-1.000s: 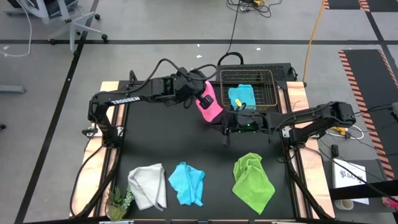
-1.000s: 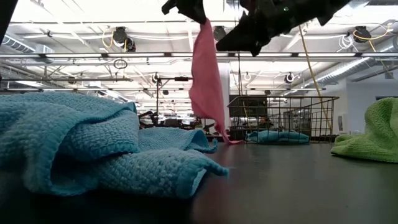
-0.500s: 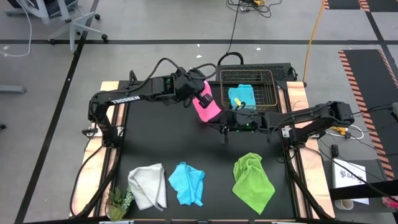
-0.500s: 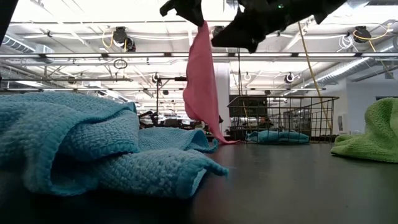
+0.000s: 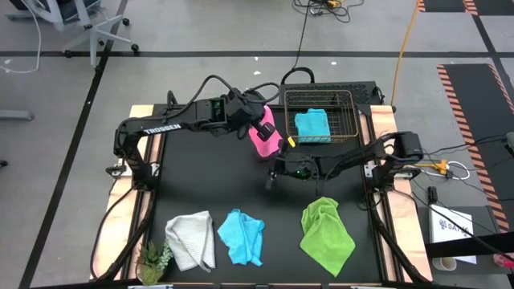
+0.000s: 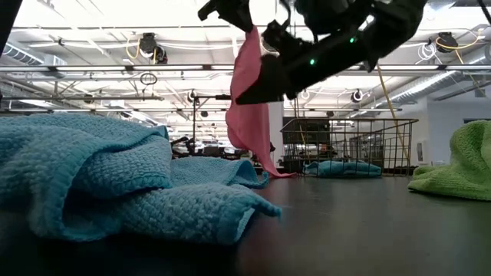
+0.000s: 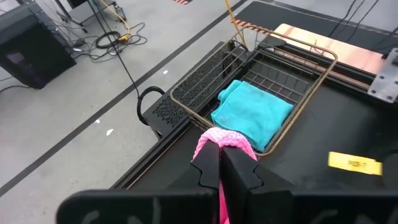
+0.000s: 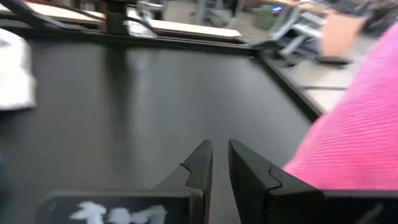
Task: Fold microfiber towels
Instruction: Fold the pink towel
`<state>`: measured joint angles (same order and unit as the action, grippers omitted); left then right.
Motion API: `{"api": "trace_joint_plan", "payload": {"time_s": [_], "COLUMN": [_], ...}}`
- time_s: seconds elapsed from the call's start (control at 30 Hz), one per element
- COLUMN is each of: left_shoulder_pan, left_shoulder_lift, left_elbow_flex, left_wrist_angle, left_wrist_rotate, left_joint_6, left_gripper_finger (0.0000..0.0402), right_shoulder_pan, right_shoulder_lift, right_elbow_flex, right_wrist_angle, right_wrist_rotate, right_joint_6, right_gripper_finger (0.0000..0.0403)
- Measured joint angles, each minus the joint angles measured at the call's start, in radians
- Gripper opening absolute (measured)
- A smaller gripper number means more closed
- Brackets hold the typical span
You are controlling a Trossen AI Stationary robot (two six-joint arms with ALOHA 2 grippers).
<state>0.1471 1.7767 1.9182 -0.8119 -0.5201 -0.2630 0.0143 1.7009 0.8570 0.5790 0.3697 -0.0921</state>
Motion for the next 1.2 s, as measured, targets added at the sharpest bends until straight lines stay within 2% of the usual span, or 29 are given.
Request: {"api": "trace_joint_plan", "payload": {"time_s": [0.17, 0.33, 0.57, 0.9, 1.03, 1.2], "left_shoulder_pan": [-0.023, -0.056, -0.107, -0.206, -0.234, -0.227], "left_shoulder_lift": [0.0, 0.0, 0.0, 0.0, 0.0, 0.0], "left_elbow_flex": [0.0, 0.0, 0.0, 0.0, 0.0, 0.0], "left_wrist_angle": [-0.027, -0.141, -0.298, -0.293, -0.293, -0.292], "left_wrist_rotate": [0.003, -0.005, -0.01, 0.031, 0.027, 0.017], "left_joint_6": [-0.007, -0.065, -0.188, -0.237, -0.241, -0.241], "left_gripper_finger": [0.0003, 0.0005, 0.0007, 0.0006, 0.0005, 0.0004], "right_shoulder_pan": [-0.025, -0.049, -0.074, -0.112, -0.104, -0.078], "right_shoulder_lift": [0.003, -0.065, -0.184, -0.225, -0.226, -0.226], "right_elbow_flex": [0.0, 0.0, 0.0, 0.0, 0.0, 0.0], "right_wrist_angle": [0.047, 0.03, -0.049, -0.16, -0.173, -0.175], "right_wrist_rotate": [0.098, 0.159, 0.16, 0.156, 0.153, 0.031], "right_joint_6": [-0.086, -0.139, -0.195, -0.21, -0.16, -0.077], "right_gripper_finger": [0.0045, 0.0045, 0.0045, 0.0045, 0.0045, 0.0045]}}
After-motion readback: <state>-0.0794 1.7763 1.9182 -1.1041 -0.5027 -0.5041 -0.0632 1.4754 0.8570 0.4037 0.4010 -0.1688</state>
